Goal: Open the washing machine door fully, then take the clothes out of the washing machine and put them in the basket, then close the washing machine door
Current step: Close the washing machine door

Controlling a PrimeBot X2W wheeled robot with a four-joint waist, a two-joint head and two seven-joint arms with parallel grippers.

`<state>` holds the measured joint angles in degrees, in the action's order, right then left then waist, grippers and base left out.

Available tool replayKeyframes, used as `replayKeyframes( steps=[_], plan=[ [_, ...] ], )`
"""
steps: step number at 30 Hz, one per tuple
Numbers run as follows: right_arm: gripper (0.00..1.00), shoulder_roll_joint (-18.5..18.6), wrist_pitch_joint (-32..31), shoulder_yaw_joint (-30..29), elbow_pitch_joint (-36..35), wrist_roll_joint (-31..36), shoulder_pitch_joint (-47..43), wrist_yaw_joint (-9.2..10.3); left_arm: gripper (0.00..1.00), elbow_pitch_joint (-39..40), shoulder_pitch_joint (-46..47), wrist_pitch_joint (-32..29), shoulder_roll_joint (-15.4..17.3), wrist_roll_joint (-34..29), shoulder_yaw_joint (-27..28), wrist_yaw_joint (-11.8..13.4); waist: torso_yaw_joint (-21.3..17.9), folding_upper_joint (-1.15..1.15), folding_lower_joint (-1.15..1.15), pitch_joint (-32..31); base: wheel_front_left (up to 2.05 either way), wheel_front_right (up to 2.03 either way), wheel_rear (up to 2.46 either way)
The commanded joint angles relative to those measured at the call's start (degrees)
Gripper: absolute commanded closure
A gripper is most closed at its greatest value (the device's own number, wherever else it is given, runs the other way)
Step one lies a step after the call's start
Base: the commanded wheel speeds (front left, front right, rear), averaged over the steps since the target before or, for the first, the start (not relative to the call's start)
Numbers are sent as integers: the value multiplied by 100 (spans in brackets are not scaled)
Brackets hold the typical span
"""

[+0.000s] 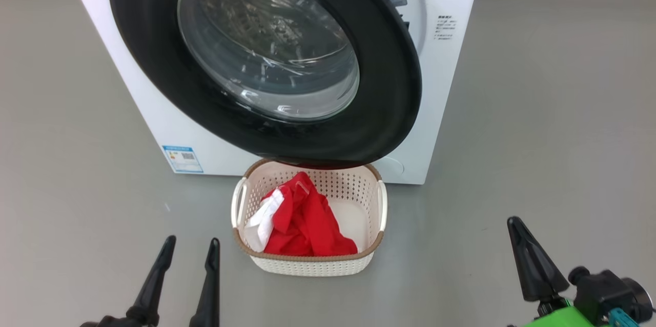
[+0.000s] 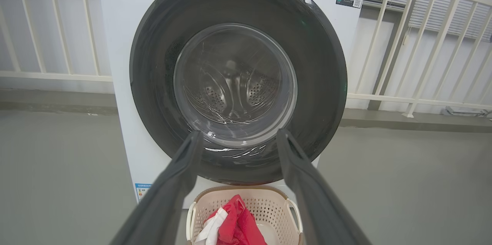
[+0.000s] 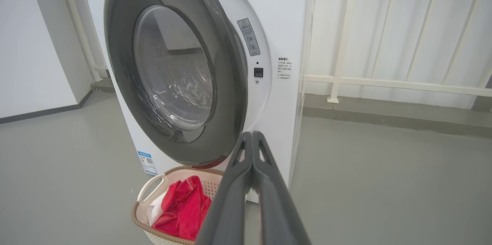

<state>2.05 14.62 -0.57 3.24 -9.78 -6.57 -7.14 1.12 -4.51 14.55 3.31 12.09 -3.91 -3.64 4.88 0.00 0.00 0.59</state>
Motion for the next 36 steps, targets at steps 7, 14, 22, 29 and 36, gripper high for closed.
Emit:
replayKeyframes(
  steps=[7,14,22,29,36],
  plan=[
    [100,83,38,319,183,144,845,-35,0,274,408,45,-24,28,49,-63,232,0,0,364,0,0,0],
    [100,83,38,661,592,402,1701,-35,0,342,697,45,-39,76,-177,-33,382,0,0,803,0,0,0],
    [100,83,38,957,929,734,2886,-35,0,428,1023,45,-42,159,-370,44,526,0,0,1287,0,0,0],
    [100,83,38,916,1525,849,3816,-35,0,455,1281,45,-43,199,-491,96,729,0,0,1624,0,0,0],
    [100,83,38,716,2040,961,4332,-35,0,429,1409,45,-43,240,-594,135,858,0,0,1780,0,0,0]
  ],
)
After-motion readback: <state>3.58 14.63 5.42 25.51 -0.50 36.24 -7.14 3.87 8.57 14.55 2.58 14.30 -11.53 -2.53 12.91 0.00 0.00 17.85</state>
